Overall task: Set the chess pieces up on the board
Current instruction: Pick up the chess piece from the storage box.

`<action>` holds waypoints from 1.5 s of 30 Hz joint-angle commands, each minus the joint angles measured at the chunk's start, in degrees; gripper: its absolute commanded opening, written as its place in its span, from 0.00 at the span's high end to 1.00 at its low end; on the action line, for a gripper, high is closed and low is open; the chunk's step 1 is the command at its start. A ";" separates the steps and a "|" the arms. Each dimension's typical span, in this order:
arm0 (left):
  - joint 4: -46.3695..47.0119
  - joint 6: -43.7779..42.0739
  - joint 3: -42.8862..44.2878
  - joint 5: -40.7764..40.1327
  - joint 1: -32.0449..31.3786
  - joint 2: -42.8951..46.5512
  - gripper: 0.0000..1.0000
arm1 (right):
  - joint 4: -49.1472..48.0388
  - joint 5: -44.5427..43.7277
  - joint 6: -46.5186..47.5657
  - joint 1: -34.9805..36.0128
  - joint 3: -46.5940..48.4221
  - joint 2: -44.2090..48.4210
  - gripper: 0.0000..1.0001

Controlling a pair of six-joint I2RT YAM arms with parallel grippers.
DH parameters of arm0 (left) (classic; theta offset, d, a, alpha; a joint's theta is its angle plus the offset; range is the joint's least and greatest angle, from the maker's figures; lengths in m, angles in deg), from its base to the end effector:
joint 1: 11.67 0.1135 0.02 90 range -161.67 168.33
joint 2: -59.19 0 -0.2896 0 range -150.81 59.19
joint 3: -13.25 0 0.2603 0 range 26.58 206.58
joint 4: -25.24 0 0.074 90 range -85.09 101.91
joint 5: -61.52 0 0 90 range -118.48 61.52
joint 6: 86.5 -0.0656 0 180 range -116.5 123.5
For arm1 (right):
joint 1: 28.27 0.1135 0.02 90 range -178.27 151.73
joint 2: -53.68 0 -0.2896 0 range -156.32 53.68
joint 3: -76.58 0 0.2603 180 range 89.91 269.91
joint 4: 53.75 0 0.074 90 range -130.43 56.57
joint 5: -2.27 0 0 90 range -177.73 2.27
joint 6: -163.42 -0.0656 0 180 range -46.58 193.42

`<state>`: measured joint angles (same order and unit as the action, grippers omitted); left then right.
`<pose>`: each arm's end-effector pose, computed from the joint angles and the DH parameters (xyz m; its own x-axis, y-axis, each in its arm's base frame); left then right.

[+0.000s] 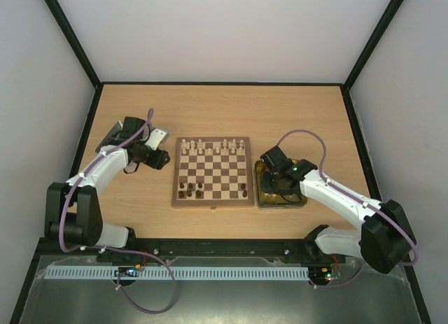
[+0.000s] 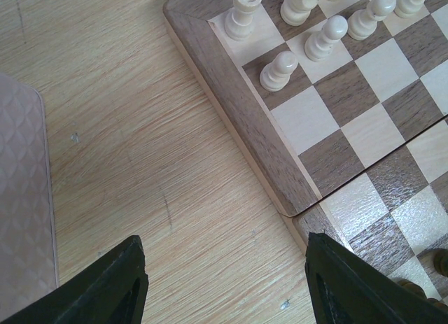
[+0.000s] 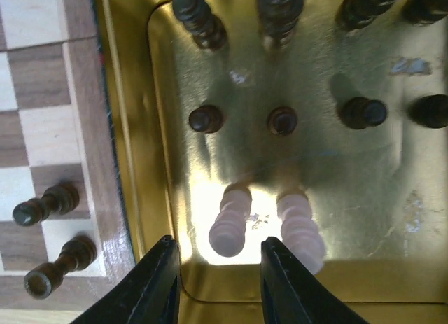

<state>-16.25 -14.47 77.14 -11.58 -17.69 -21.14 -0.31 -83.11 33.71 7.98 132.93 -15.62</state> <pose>0.2900 -0.0498 0.2094 -0.7233 0.3731 -0.5811 0.5015 0.8623 -0.0705 0.1801 0.1386 0.1984 -0.9616 0.0846 -0.2610 -0.0013 0.9499 0.3127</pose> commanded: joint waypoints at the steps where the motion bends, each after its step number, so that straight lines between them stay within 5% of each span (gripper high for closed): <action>1: -0.76 -0.10 -0.11 0.26 0.40 0.18 0.37 | -0.14 -0.05 -1.66 2.54 -0.31 -0.60 0.69; 32: -0.49 -0.30 -0.40 1.43 0.40 -0.17 0.36 | -3.31 -2.45 -1.67 2.94 -1.54 -5.32 0.73; 45: -0.69 -0.08 -0.16 1.30 0.44 -0.56 0.36 | -1.16 -4.65 -1.63 2.95 0.63 -4.27 0.98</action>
<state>-16.25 -14.47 77.14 -10.90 -17.58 -21.17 -3.45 -85.18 32.23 10.58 132.10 -20.71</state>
